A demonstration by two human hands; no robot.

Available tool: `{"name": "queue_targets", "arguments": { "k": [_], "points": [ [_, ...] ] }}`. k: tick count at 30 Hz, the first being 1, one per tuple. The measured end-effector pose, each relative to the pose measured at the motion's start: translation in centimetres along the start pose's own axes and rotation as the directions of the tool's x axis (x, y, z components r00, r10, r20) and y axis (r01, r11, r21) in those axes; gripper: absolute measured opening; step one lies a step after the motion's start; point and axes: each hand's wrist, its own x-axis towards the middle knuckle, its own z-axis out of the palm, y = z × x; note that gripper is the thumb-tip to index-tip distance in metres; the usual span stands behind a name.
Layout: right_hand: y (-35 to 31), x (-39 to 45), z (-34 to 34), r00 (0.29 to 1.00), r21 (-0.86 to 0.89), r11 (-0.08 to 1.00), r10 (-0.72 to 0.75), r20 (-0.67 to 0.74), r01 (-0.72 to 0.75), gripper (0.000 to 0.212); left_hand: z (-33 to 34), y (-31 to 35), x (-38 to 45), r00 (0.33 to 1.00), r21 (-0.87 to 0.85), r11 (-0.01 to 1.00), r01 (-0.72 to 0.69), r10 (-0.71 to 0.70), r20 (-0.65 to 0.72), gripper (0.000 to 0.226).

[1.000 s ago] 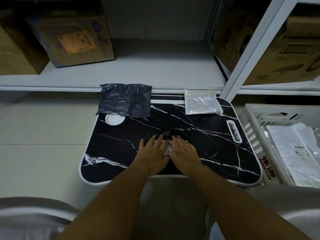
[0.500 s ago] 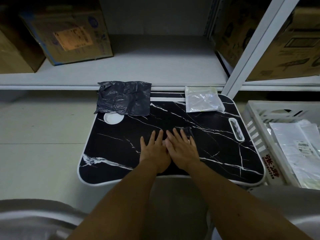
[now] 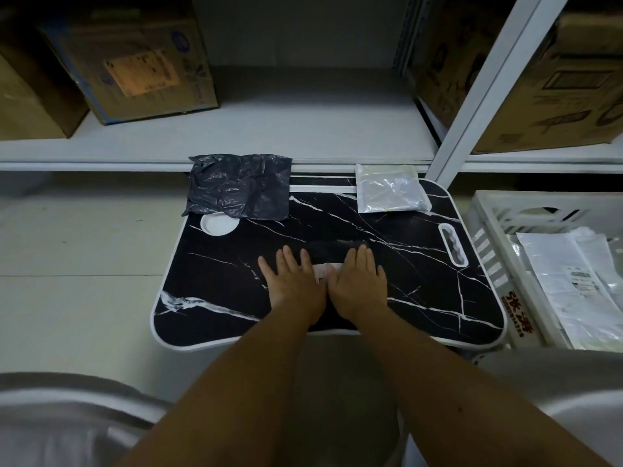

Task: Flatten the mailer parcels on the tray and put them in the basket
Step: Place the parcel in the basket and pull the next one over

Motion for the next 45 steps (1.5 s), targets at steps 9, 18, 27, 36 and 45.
{"name": "queue_targets", "arguments": {
  "k": [9, 18, 27, 36, 45],
  "points": [
    [1.0, -4.4, 3.3, 0.974, -0.096, 0.969, -0.228, -0.014, 0.226, 0.071, 3.7, -1.5, -3.7, 0.962, -0.105, 0.963, -0.246, 0.23, -0.146, 0.056],
    [1.3, -4.4, 2.6, 0.979, -0.171, 0.964, -0.196, 0.059, 0.203, 0.059, 2.6, -1.6, -3.3, 0.966, -0.063, 0.964, -0.257, 0.256, -0.029, 0.058],
    [0.0, -6.4, 3.6, 0.958, -0.116, 0.969, -0.236, -0.164, 0.219, 0.054, 3.6, -0.8, -5.9, 0.97, -0.046, 0.98, -0.193, 0.183, -0.162, 0.063],
    [2.7, -7.9, 5.2, 0.932, -0.233, 0.918, -0.35, -0.092, 0.322, 0.071, 5.3, -2.1, -6.2, 0.938, -0.034, 0.942, -0.334, 0.329, -0.109, 0.059],
    [1.3, -4.5, 2.1, 0.951, -0.102, 0.959, -0.277, -0.138, 0.265, 0.032, 2.6, -0.4, -4.6, 0.915, -0.134, 0.949, -0.284, 0.226, -0.335, 0.038]
  ]
}}
